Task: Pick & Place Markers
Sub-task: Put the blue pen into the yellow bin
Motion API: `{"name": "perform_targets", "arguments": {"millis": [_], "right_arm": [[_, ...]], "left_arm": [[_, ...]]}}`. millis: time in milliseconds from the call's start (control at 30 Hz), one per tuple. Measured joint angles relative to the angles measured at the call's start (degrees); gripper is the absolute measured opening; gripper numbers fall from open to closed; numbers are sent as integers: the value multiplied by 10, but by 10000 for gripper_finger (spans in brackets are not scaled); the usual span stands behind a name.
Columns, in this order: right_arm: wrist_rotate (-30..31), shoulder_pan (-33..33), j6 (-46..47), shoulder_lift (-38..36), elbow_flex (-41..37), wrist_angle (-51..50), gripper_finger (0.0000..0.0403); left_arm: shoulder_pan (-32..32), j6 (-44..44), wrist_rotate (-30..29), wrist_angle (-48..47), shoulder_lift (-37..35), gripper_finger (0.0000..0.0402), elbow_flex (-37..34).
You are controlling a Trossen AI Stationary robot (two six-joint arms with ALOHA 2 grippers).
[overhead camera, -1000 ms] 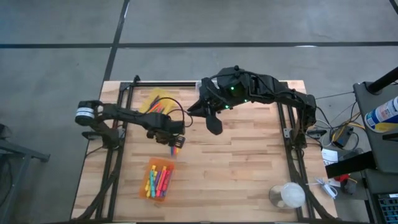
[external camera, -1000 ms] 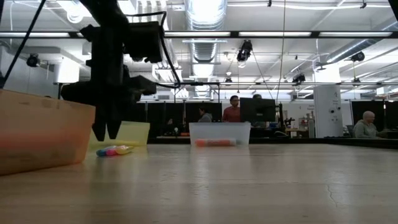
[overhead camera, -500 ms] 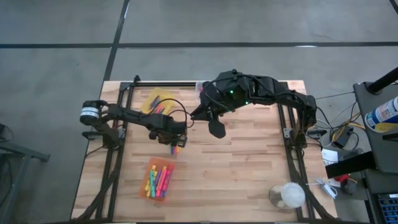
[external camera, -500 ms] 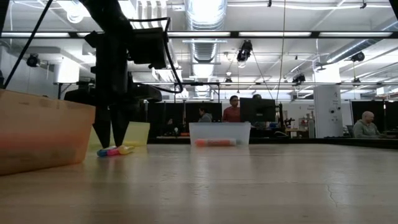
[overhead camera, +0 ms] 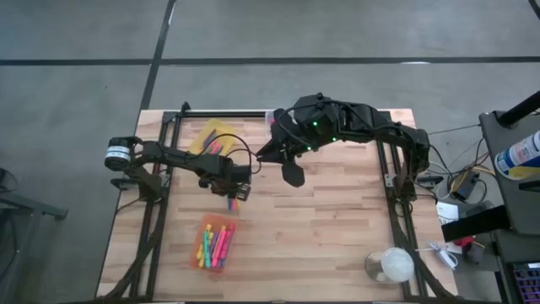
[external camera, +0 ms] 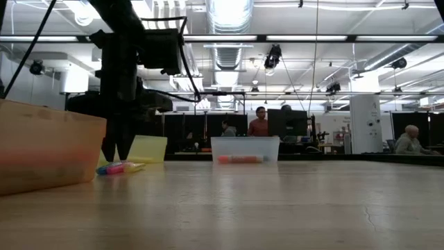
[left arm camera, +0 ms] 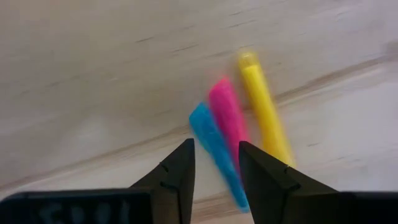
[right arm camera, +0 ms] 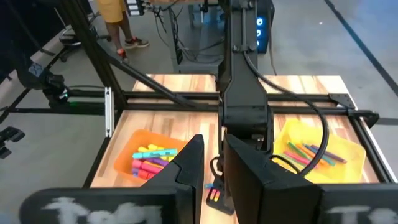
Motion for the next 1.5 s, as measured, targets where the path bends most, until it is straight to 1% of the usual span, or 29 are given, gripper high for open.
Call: {"name": "perform_targets", "arguments": {"millis": [167,500,667,767,933,1033,1200,1500], "right_arm": [[0,0,0,0,0,15,57],[1,0,-3,0,0,29,57],[1,0,-5,1,0,30,57],[1,-1,-13,1,0,30,57],[1,-2,-15,1,0,31,57],[1,-2,-15,1,0,32,57],[2,-3,-15,1,0,46,57],[2,-6,-2,1,0,86,57]], "left_arm": [[0,1,0,2,2,117,-7],[0,1,6,13,0,117,-52],[0,26,7,22,0,115,-53],[0,30,7,25,0,100,-53],[0,44,7,24,0,58,-53],[0,48,9,24,-3,39,-53],[0,51,11,13,-27,38,-55],[0,48,9,8,-130,39,-54]]}}
